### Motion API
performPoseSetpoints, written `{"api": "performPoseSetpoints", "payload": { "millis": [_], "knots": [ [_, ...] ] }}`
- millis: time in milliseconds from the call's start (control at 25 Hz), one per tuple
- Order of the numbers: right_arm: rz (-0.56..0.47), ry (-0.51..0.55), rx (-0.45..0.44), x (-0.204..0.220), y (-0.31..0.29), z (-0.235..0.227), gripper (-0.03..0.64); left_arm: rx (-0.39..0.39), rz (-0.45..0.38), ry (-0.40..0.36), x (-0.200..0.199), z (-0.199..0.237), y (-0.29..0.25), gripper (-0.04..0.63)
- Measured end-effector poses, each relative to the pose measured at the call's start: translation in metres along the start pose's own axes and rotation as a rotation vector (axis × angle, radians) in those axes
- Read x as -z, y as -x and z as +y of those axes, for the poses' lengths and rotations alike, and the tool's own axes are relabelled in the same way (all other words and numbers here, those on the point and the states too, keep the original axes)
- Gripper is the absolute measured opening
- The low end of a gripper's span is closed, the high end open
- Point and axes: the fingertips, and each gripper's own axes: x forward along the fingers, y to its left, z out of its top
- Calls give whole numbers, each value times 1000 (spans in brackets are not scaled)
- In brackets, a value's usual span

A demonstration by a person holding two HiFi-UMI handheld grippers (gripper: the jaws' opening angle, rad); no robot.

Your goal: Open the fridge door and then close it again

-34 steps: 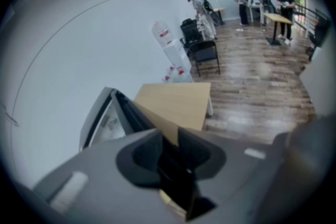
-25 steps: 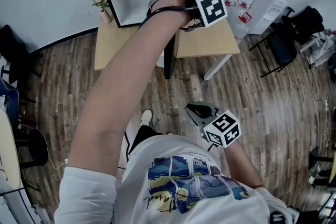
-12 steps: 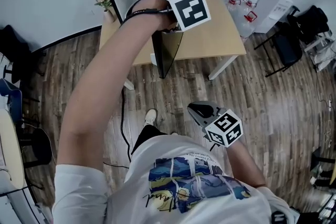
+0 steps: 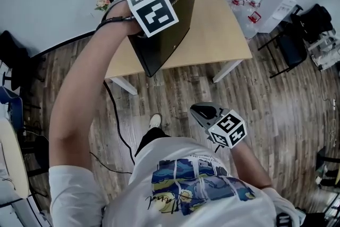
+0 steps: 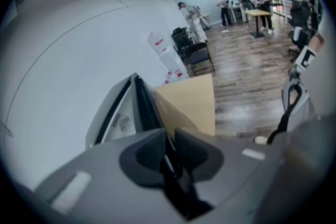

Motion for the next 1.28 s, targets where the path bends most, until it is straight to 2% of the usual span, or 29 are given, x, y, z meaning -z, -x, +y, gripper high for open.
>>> {"api": "performPoseSetpoints", "payload": {
  "millis": [160,560,800,1280],
  "knots": [
    [1,2,6,-11,-16,-7,26,17,7,-11,21,14,-3,63],
    [6,0,27,-51,-50,-24,26,52,-68,-95,47,50,-13,63],
    [3,-13,47,-69,-68,-32,26,67,-68,-111,63,76,-25,61],
    [-11,-55,123,-90,-96,-47,26,136,-128,-187,86,107,-43,60]
  ]
}}
